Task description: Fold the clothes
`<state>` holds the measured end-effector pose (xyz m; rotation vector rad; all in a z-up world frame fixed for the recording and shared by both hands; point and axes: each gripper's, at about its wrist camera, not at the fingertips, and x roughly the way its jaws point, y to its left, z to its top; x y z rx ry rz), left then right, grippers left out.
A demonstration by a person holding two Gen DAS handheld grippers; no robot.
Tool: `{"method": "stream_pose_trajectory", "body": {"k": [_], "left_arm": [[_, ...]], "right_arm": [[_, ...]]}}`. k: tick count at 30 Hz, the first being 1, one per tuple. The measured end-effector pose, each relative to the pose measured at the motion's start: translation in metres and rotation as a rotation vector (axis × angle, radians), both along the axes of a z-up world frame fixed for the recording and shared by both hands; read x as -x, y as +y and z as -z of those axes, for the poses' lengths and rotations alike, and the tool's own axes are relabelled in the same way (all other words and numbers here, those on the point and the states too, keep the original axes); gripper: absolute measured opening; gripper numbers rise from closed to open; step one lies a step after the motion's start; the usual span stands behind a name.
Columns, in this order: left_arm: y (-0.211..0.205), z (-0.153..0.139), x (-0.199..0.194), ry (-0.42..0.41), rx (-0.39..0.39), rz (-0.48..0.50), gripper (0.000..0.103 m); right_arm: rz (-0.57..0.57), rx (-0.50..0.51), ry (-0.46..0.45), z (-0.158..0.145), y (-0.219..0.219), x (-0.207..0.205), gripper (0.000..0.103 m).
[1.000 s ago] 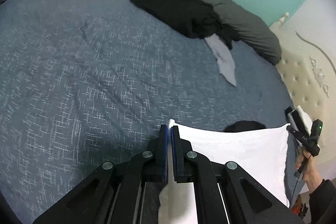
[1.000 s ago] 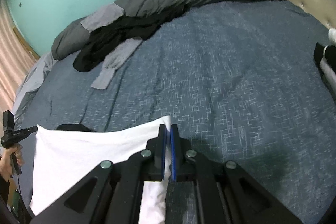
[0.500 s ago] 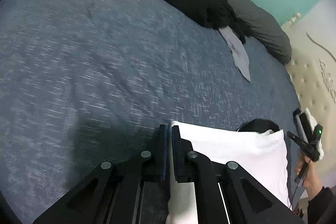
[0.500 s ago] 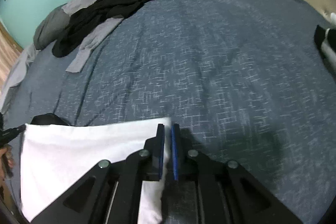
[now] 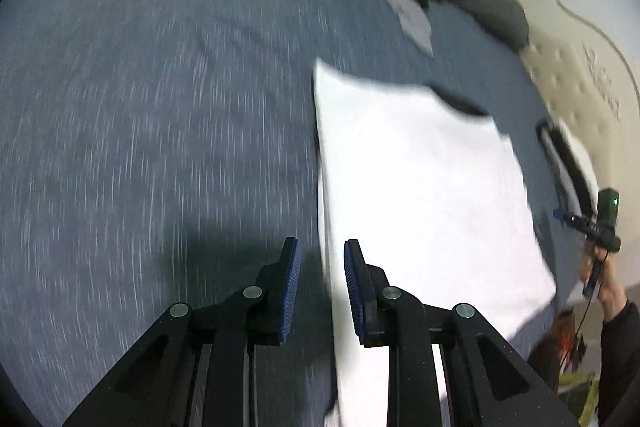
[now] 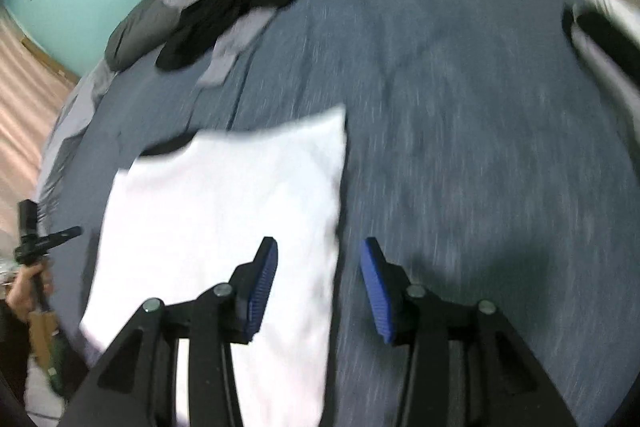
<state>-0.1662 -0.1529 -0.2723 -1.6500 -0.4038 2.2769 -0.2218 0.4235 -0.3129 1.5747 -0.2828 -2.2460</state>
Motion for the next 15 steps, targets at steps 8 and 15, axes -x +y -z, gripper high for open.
{"method": "stream_pose_trajectory", "body": {"k": [8,15], "left_arm": [[0.006,0.007,-0.067,-0.059,-0.010,0.046,0.025],[0.008,0.008,-0.101,-0.090,0.003,0.072,0.025]], "right_arm": [[-0.095,-0.006,-0.085,0.011,0.017,-0.091,0.044],[-0.125,-0.015,-0.100,0.010,0.022,-0.127,0.044]]}}
